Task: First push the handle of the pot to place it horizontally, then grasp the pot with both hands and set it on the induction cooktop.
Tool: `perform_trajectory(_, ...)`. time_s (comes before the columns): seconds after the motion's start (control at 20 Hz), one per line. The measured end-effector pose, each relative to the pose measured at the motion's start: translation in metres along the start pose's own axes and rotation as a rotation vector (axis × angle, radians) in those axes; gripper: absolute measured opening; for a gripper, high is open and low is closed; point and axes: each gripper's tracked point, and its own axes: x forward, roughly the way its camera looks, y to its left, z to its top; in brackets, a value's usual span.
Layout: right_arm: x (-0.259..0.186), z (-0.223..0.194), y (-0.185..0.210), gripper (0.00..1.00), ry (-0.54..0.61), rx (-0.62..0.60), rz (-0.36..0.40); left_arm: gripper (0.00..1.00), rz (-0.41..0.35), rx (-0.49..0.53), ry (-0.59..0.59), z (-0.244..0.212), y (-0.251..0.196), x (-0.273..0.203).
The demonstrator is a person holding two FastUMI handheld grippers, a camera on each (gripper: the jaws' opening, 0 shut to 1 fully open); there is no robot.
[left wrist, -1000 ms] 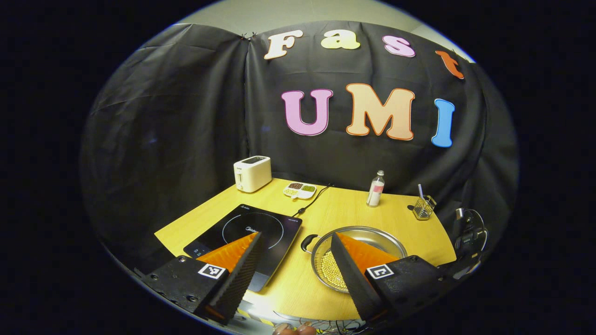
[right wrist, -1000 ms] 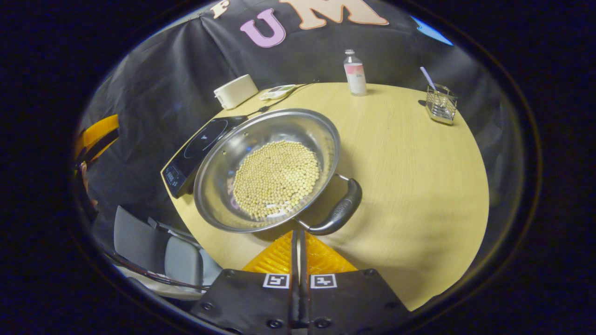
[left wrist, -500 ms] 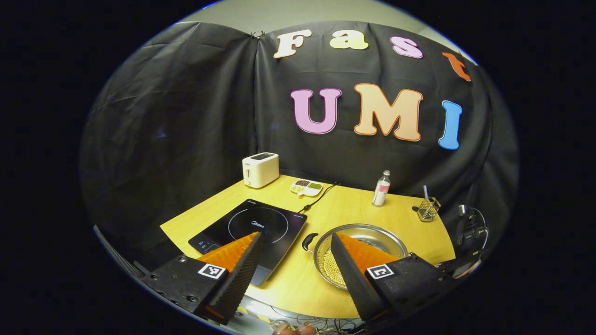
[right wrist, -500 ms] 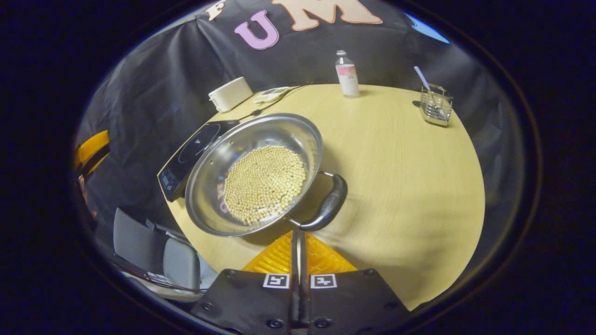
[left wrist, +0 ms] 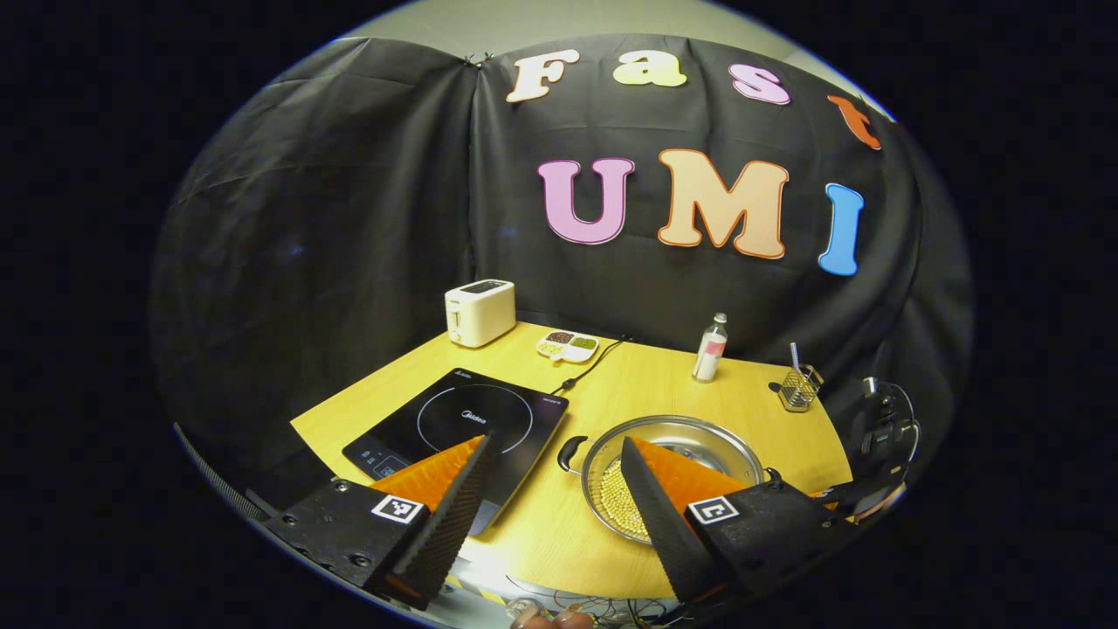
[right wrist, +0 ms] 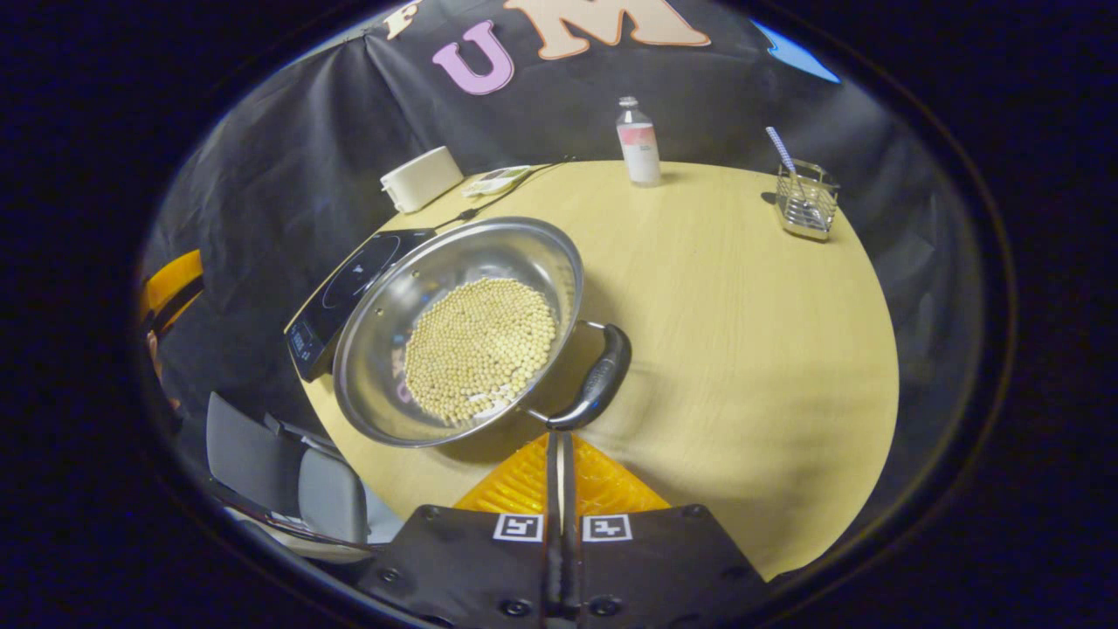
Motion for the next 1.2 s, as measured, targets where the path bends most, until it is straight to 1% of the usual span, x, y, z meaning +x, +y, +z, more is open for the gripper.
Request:
perform_trajectory(0.05,-0.004,-0.001,0.001,0.02,0.0,0.006,-0.008,0.94,-0.017,0.004,0.007,-0.001,0.0,0.009)
perform_trajectory(0.15,-0.01,0.003,0.002,0.03,-0.026,0.011,-0.04,0.94,-0.066,0.013,0.026,-0.004,0.0,0.03)
perform_trajectory(0.2,-0.013,0.006,0.001,0.02,-0.036,0.023,-0.069,0.95,-0.096,0.02,0.042,-0.006,-0.001,0.041)
perform_trajectory(0.35,-0.019,0.028,0.006,0.0,-0.089,0.117,-0.126,0.95,-0.204,0.039,0.104,-0.014,-0.007,0.075)
perform_trajectory(0.4,-0.017,0.032,0.007,0.14,-0.109,0.149,-0.142,0.95,-0.229,0.045,0.124,-0.018,-0.007,0.086)
perform_trajectory(0.45,-0.016,0.038,0.004,0.1,-0.129,0.169,-0.179,0.95,-0.251,0.049,0.136,-0.019,-0.005,0.097)
perform_trajectory(0.55,-0.011,0.044,0.001,0.1,-0.146,0.199,-0.232,0.95,-0.29,0.057,0.164,-0.025,-0.005,0.118)
perform_trajectory(0.65,-0.009,0.05,0.001,0.24,-0.159,0.219,-0.264,0.95,-0.321,0.078,0.2,-0.035,-0.006,0.136)
perform_trajectory(0.7,-0.007,0.052,0.0,0.27,-0.162,0.222,-0.276,0.95,-0.336,0.087,0.216,-0.04,-0.007,0.144)
perform_trajectory(0.75,-0.004,0.055,-0.001,0.36,-0.161,0.223,-0.286,0.95,-0.349,0.093,0.237,-0.045,-0.008,0.151)
perform_trajectory(0.8,-0.003,0.055,0.0,0.37,-0.161,0.225,-0.294,0.95,-0.361,0.097,0.257,-0.049,-0.01,0.157)
perform_trajectory(0.9,0.003,0.06,0.001,0.42,-0.163,0.237,-0.296,0.96,-0.382,0.089,0.288,-0.058,-0.013,0.165)
perform_trajectory(1.0,0.007,0.061,0.0,0.69,-0.161,0.242,-0.301,0.96,-0.39,0.094,0.31,-0.065,-0.014,0.172)
perform_trajectory(1.05,0.011,0.062,-0.002,0.72,-0.158,0.242,-0.305,0.96,-0.391,0.1,0.314,-0.067,-0.014,0.176)
perform_trajectory(1.1,0.011,0.061,-0.003,0.73,-0.153,0.242,-0.308,0.95,-0.393,0.108,0.322,-0.071,-0.015,0.181)
perform_trajectory(1.2,0.019,0.059,-0.008,0.99,-0.138,0.241,-0.33,0.95,-0.399,0.115,0.347,-0.083,-0.017,0.187)
